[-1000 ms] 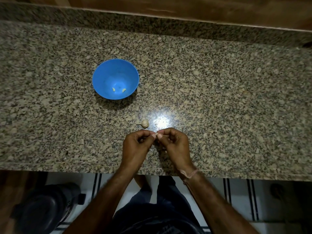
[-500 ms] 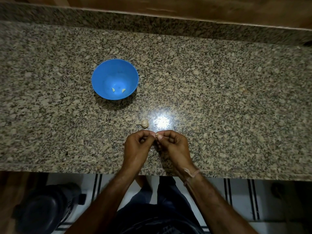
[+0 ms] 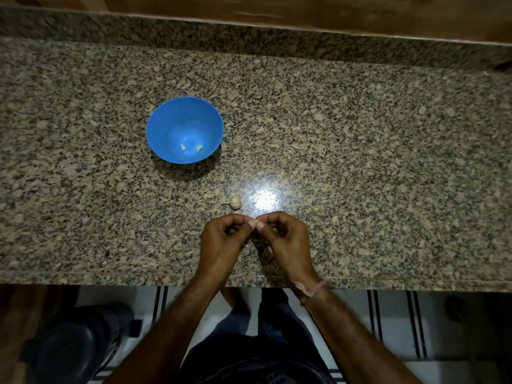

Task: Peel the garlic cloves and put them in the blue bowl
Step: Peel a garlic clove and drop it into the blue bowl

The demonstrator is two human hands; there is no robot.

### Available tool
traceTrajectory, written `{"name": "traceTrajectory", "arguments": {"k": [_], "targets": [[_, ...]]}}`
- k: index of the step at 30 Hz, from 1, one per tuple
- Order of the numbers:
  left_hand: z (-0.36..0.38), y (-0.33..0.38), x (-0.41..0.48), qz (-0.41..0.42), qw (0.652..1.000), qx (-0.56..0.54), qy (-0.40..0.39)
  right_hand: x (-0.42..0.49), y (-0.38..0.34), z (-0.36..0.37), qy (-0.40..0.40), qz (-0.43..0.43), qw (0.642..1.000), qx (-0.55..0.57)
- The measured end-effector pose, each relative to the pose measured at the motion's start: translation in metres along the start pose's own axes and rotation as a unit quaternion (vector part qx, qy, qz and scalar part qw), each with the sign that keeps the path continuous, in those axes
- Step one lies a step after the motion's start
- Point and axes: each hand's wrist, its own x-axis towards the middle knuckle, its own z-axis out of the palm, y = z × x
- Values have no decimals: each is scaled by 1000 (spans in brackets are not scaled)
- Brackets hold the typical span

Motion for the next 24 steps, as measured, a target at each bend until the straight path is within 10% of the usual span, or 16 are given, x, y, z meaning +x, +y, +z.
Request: {"name": "traceTrajectory", "arguments": {"k": [8,16,21,24], "targets": [[-1,-8,2,34,996,87,3,-3,1,0,-14,71,996,46],[9,-10,5,-156,979,-129,-9,0,-2,-1,-6,-159,968,-194],[2,-7,5,126,964,228,44,-1,-3,1,-34,179,970,161],[-1,-8,5,149,957,249,11,0,3,0,-37,138,985,99]]}}
